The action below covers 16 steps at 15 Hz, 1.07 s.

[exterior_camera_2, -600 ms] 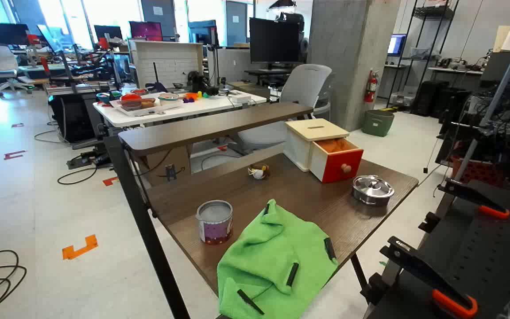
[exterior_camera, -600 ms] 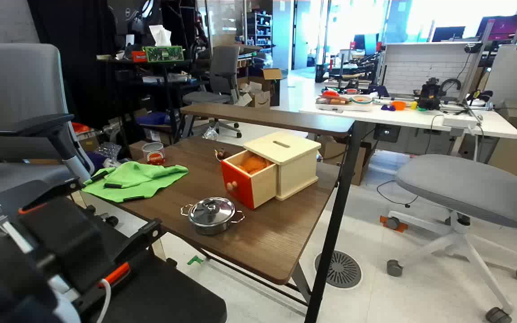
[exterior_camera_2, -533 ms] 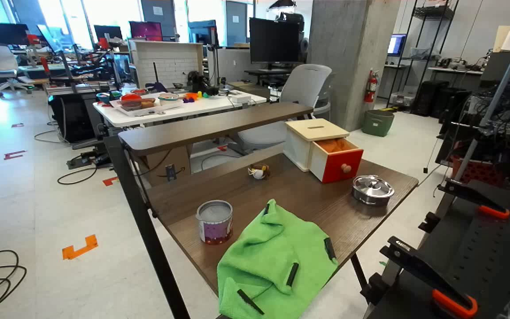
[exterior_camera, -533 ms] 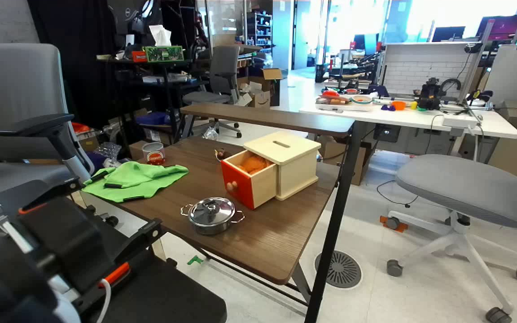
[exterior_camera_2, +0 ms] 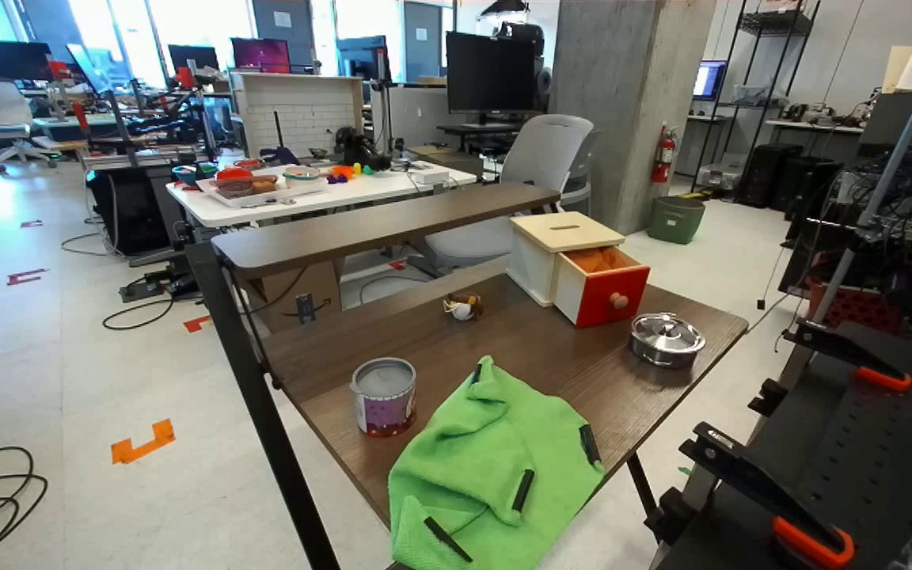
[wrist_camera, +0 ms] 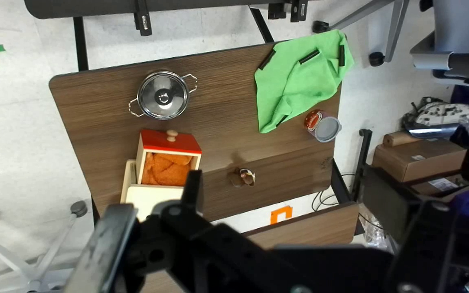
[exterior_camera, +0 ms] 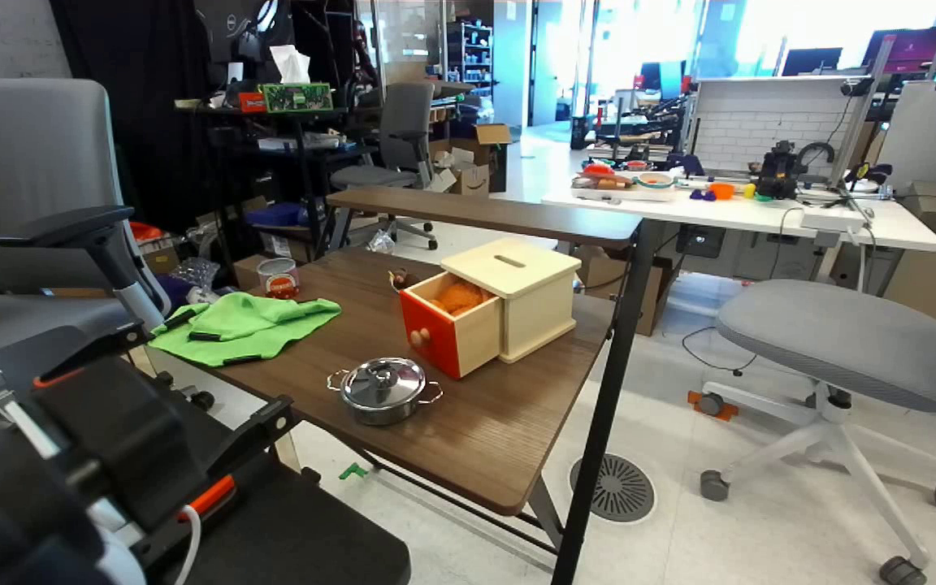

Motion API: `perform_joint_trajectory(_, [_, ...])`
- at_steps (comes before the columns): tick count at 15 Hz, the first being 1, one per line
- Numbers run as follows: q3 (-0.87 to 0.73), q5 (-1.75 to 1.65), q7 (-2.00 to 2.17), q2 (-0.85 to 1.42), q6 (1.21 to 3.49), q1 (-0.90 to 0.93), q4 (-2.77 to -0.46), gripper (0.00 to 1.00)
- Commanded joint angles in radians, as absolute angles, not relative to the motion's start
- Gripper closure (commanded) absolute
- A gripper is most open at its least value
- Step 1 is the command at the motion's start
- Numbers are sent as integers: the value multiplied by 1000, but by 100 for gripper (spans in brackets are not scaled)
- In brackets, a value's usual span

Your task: Slide the green cloth forward

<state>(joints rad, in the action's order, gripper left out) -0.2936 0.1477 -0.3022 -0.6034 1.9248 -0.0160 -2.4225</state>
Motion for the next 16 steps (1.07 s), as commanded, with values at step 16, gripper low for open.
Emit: perform_joint_trajectory(16, [54, 199, 15, -282, 2729, 139, -2814, 0])
